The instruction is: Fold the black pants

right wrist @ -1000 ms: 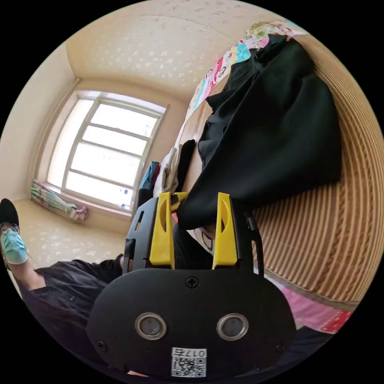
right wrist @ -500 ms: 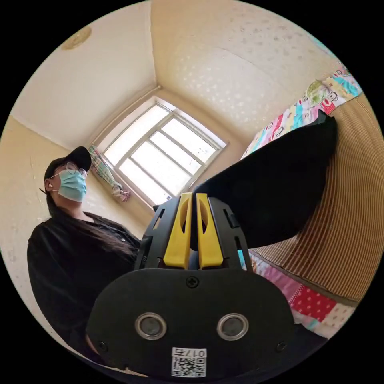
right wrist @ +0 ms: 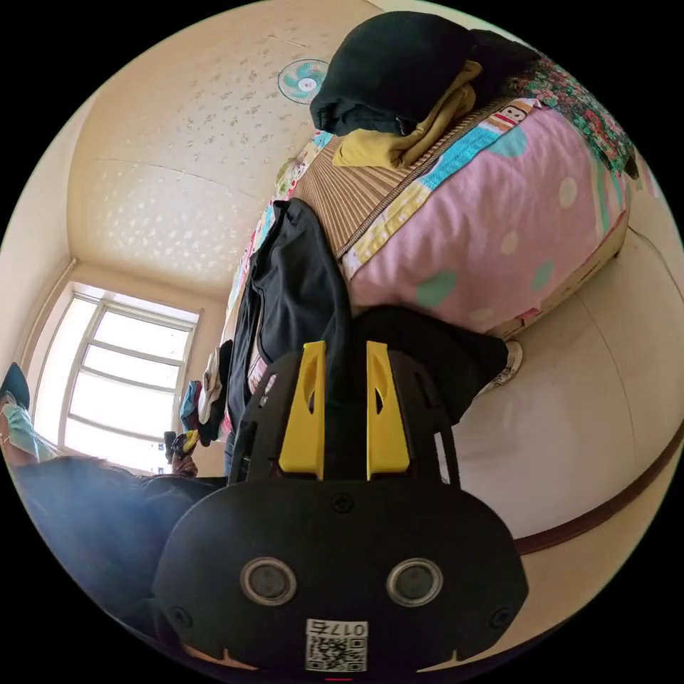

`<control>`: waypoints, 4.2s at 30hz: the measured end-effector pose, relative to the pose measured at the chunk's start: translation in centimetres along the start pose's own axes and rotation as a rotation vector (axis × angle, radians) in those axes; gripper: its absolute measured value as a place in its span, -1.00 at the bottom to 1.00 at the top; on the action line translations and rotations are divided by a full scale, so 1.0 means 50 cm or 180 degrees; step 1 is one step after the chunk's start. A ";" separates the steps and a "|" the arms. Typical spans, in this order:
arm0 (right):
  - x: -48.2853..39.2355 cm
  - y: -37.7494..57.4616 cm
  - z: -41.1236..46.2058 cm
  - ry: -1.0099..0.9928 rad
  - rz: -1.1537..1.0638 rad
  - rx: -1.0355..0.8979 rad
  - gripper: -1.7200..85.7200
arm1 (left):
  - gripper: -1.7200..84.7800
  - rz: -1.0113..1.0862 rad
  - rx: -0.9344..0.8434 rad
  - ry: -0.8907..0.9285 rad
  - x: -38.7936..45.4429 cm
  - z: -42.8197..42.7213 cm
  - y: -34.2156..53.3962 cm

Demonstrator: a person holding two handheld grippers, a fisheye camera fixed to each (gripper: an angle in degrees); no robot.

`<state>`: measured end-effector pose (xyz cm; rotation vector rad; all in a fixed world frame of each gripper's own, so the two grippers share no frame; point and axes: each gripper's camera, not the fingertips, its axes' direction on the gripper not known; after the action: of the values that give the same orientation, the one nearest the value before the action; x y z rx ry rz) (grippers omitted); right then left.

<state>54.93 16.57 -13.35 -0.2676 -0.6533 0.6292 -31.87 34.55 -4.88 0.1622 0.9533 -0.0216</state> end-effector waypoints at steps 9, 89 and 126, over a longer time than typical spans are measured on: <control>-0.010 -0.045 0.035 -0.0586 0.0094 0.0042 -0.64 | -0.68 0.0792 -0.1402 -0.1490 0.048 0.504 -0.143; -0.471 0.233 1.091 0.0254 -0.2383 -0.1180 -0.78 | -0.78 -0.0498 0.0474 -0.0645 -0.128 -0.089 -0.038; -0.335 0.255 0.821 0.0418 -0.1682 -0.1786 -0.82 | -0.75 -0.0267 0.0050 -0.1108 0.007 0.075 -0.382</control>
<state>12.49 17.75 4.78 -0.6258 -0.7277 -0.0902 -30.34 15.18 -5.51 0.1276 0.6120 -0.1307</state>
